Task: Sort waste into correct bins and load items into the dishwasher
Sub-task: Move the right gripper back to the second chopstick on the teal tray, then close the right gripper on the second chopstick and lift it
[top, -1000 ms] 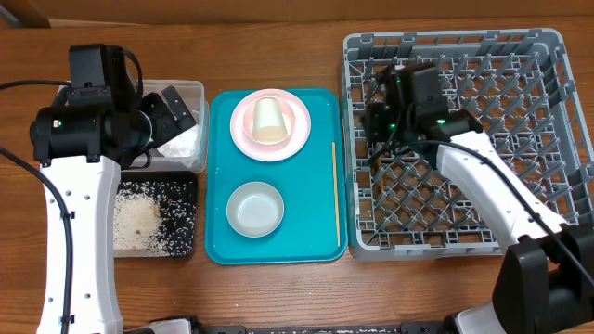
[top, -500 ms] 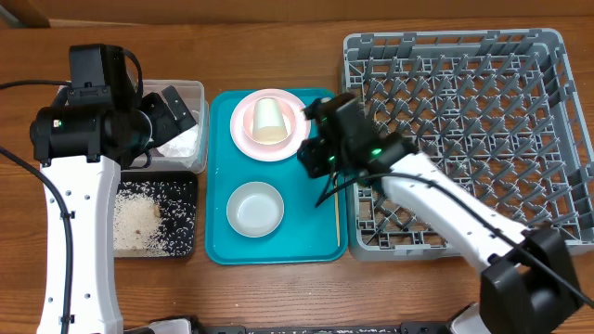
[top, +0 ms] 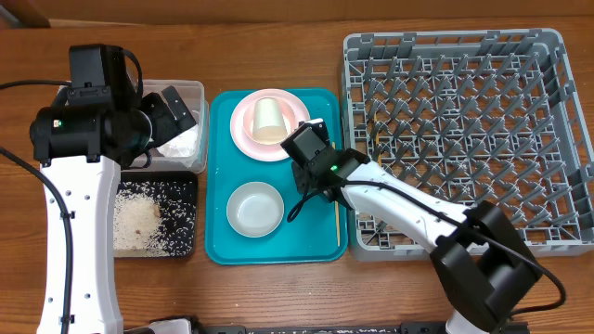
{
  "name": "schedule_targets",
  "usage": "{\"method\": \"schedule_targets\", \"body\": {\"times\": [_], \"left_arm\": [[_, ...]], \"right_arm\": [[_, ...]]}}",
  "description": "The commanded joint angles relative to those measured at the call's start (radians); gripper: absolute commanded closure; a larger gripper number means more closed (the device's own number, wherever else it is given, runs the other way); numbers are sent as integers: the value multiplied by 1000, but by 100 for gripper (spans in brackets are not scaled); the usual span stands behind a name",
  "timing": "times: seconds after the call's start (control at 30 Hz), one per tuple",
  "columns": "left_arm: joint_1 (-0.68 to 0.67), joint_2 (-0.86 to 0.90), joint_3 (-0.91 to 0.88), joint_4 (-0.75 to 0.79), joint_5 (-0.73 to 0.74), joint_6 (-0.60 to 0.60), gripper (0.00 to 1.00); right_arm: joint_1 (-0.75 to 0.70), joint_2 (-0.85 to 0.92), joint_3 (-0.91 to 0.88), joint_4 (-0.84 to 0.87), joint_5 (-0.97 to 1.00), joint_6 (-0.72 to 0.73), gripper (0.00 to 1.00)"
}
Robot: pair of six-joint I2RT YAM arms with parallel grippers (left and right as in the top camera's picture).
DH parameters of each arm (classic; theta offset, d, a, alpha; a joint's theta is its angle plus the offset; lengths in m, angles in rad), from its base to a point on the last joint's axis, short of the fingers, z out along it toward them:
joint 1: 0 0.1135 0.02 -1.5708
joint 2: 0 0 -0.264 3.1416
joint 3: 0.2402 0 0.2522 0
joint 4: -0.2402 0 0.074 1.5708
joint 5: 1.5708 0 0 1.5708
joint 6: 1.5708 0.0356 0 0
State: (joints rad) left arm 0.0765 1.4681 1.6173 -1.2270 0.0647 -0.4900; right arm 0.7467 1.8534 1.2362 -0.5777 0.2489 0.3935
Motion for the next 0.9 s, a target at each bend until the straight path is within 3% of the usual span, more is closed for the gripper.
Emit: {"method": "schedule_targets", "body": {"times": [0.0,0.27,0.67,0.87], "left_arm": [[2,-9,20,1,6,19,0],[2,-9,20,1,6,19,0],[2,-9,20,1,6,19,0],[2,-9,20,1,6,19,0]], "right_arm": [[-1,18,17,0,72,57,62],[-2,22,-48,23,73,165,59],[-2,22,-129,76,80,188,48],[-2,22,-138,53,79,315,41]]}}
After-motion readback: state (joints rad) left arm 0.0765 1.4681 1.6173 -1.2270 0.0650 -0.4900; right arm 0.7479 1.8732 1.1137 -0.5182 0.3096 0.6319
